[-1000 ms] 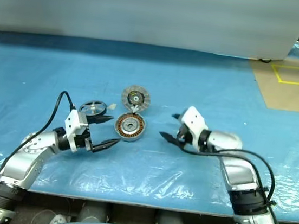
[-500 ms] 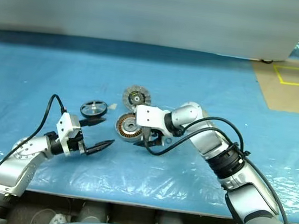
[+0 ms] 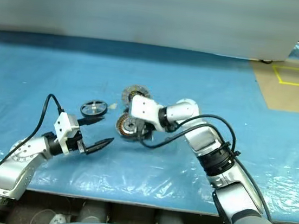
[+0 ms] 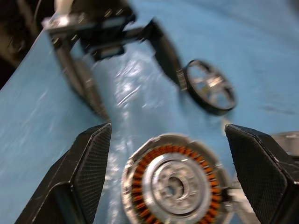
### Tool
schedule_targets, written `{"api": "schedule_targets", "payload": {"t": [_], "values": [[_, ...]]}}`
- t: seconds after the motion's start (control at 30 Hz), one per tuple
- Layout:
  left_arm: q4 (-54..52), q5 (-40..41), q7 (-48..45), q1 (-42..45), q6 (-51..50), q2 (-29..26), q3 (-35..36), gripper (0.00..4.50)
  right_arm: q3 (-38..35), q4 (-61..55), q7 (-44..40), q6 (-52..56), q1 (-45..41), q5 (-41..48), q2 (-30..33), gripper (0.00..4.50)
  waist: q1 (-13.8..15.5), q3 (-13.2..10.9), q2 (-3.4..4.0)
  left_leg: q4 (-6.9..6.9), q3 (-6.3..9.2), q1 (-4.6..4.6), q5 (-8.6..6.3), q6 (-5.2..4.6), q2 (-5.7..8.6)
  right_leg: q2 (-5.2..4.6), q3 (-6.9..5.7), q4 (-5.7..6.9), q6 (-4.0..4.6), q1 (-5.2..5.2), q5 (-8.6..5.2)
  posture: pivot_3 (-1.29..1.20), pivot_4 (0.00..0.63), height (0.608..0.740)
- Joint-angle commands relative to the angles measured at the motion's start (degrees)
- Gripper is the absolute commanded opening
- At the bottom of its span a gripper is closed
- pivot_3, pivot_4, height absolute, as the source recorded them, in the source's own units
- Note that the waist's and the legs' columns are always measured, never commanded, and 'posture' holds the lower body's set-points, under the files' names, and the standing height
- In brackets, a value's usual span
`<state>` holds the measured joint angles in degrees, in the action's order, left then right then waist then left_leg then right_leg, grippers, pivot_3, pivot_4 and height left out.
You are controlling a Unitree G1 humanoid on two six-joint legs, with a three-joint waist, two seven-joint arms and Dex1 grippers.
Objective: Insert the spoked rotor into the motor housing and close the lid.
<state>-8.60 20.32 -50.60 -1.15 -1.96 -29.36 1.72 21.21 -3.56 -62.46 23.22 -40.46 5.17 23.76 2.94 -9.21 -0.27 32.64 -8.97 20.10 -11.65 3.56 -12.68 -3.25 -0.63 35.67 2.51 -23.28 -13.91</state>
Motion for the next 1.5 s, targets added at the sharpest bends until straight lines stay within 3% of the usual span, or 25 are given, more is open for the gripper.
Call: {"api": "schedule_targets", "payload": {"t": [0.03, 0.33, 0.47, 0.67, 1.2, 1.5], "values": [[-0.46, 0.66, -0.95, 1.95, -0.16, 0.29, -0.93, 4.50, -7.64, -3.46, 4.02, 0.81, 5.24, 2.74, 2.68, 4.10, 0.53, 0.01, -0.03, 0.00, 0.00, 0.02, 0.00, 0.00, 0.01, -0.01, 0.00, -0.01, 0.00, 0.02, 0.00, 0.00, 0.150, 0.740], [3.16, 0.66, -3.66, 6.88, -0.63, 1.21, -3.36, 4.50, -16.33, -8.10, 10.99, -0.13, 24.26, 2.88, 9.22, 4.10, 0.84, 0.00, 0.01, -0.12, 0.00, -0.05, 0.00, 0.01, -0.03, 0.09, 0.02, -0.04, -0.02, -0.03, 0.01, 0.00, 0.150, 0.740], [5.22, 0.64, -5.00, 8.62, -0.18, 1.48, -3.85, 4.50, -16.30, -8.71, 13.13, -1.95, 29.44, 1.75, 9.51, 4.10, 0.62, 0.00, 0.01, -0.09, -0.01, -0.08, 0.00, 0.01, -0.02, 0.08, 0.05, -0.02, -0.02, -0.02, 0.01, 0.00, 0.150, 0.740], [6.32, 0.46, -6.08, 9.30, 0.26, 1.72, -4.02, 4.50, -13.31, -5.44, 17.32, -4.78, 30.61, -1.71, 7.83, 4.10, 0.67, 0.00, 0.01, -0.07, -0.01, -0.08, 0.00, 0.01, -0.01, 0.07, 0.05, -0.01, -0.03, -0.02, 0.01, 0.00, 0.150, 0.740], [5.95, -1.14, -6.60, 3.13, 4.01, 1.03, -3.52, 4.50, -10.72, -3.79, 12.77, -4.14, 34.62, 0.25, 9.49, 4.10, 0.86, 0.01, 0.02, -0.13, -0.01, -0.08, 0.00, 0.00, -0.01, 0.06, 0.03, -0.12, -0.03, 0.04, 0.00, 0.00, 0.150, 0.740], [7.13, -2.20, -5.29, -0.55, 6.16, 0.98, -3.26, 4.50, -10.30, -1.95, 12.19, -3.26, 32.66, 1.00, 8.73, 4.10, 0.80, 0.01, 0.01, -0.18, -0.01, -0.13, -0.01, -0.01, -0.02, 0.06, 0.03, -0.18, -0.03, 0.08, 0.00, 0.00, 0.150, 0.740]]}}
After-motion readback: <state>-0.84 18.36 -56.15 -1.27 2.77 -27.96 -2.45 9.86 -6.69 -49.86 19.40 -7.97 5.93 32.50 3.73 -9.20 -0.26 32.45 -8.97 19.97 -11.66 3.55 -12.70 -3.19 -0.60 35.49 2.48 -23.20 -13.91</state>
